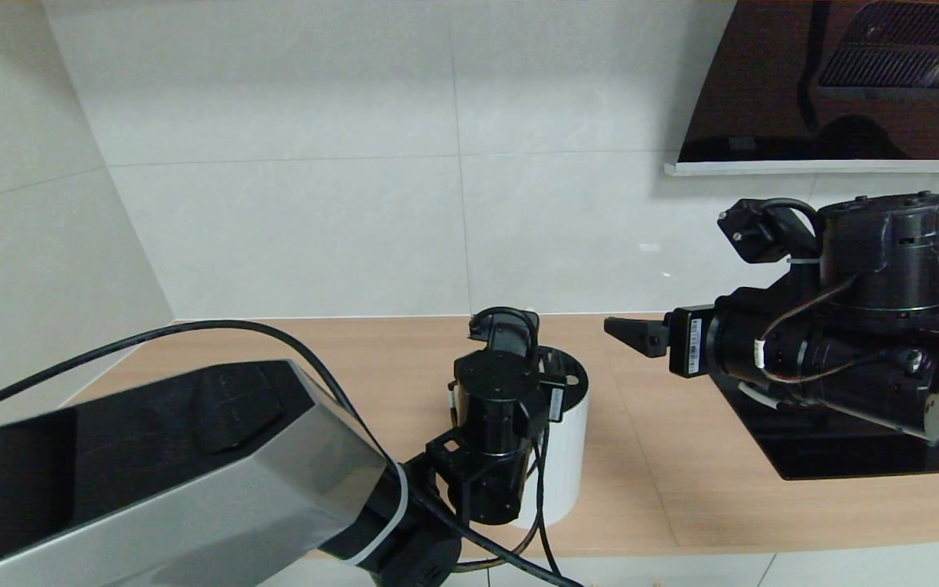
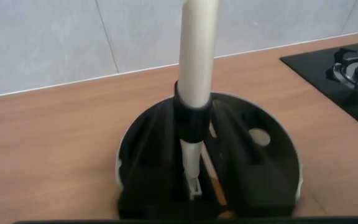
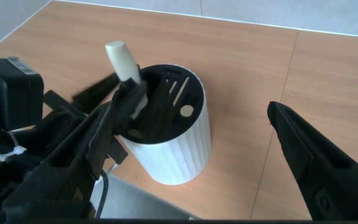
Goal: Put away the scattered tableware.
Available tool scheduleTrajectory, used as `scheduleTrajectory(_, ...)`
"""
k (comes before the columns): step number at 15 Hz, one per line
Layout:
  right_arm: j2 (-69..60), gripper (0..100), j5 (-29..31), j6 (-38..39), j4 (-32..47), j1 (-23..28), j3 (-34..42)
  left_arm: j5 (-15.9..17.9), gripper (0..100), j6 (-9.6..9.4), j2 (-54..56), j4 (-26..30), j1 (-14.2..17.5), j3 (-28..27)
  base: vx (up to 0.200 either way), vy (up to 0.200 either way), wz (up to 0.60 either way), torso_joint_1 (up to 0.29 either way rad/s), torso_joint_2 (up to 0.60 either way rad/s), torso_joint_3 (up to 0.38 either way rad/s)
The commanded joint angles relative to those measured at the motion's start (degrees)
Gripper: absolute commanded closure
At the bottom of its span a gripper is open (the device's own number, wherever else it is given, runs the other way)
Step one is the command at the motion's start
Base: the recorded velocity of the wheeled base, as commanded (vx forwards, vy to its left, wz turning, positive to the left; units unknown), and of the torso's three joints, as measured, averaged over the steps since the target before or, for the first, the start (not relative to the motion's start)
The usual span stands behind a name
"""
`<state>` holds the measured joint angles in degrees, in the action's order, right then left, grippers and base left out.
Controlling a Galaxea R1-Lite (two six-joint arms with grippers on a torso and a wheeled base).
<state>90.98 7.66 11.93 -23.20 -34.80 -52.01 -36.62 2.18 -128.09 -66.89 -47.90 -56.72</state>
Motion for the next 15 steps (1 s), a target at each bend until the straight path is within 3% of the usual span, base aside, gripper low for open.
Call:
scheduleTrajectory(1, 0.1, 0, 0.0, 0.0, 0.0, 0.0, 0.1, 0.0, 0, 0.02, 0.2, 0.0, 0.0, -0.1, 0.0, 0.0, 0.0, 0.0, 0.0, 0.0)
scheduleTrajectory(7, 0.2, 0, 0.0, -0.6, 0.0, 0.0, 0.1, -0.3, 0, 0.02, 1.9, -0.3, 0.0, 0.4, 0.0, 0.0, 0.0, 0.0, 0.0, 0.0)
scheduleTrajectory(9, -0.2, 0, 0.0, -0.6, -0.2, 0.0, 0.1, 0.1, 0, -0.16, 6.8, -0.3, 0.4, 3.9, 0.0, 0.0, 0.0, 0.0, 0.0, 0.0)
scheduleTrajectory(12, -1.0, 0, 0.1, -0.6, -0.2, 0.1, 0.0, 4.7, 0, -0.25, 16.3, -0.2, 2.6, 8.2, 0.0, 0.0, 0.0, 0.0, 0.0, 0.0)
scheduleTrajectory(15, -4.7, 0, 0.2, -2.5, -0.1, 0.4, 0.8, 10.3, 0, 0.19, 28.6, -0.2, 7.5, 12.4, 0.0, 0.0, 0.0, 0.0, 0.0, 0.0)
